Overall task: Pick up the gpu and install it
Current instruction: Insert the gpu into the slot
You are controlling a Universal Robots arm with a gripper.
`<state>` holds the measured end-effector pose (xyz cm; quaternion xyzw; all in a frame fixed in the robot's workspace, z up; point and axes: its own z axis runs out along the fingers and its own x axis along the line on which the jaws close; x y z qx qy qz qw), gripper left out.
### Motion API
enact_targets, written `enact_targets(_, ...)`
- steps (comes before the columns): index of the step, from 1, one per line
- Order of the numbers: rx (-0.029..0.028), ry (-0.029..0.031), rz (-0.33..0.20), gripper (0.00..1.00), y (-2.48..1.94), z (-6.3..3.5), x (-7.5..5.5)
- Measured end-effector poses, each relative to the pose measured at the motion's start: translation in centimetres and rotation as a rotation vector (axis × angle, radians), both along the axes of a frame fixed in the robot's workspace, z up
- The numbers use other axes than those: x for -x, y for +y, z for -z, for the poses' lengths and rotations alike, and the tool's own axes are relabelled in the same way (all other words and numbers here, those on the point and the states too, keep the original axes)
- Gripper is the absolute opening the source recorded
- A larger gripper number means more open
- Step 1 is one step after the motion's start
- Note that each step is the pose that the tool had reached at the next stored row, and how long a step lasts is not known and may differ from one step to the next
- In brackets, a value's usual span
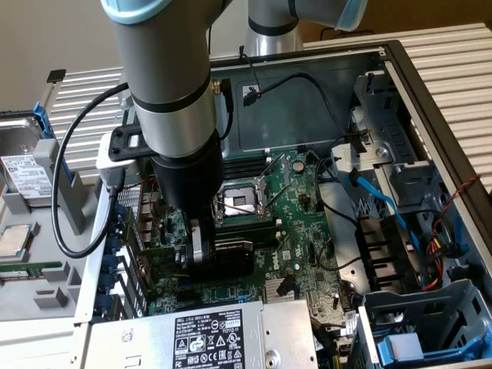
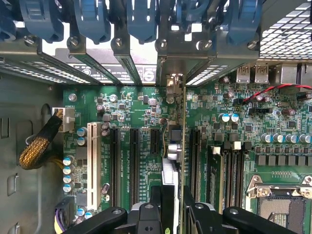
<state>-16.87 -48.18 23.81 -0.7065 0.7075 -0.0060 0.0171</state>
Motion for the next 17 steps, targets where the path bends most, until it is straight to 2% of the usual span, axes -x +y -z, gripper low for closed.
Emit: enact_targets(17, 0.0, 0.0, 0.0, 0.27, 0.0, 0.0, 0.0)
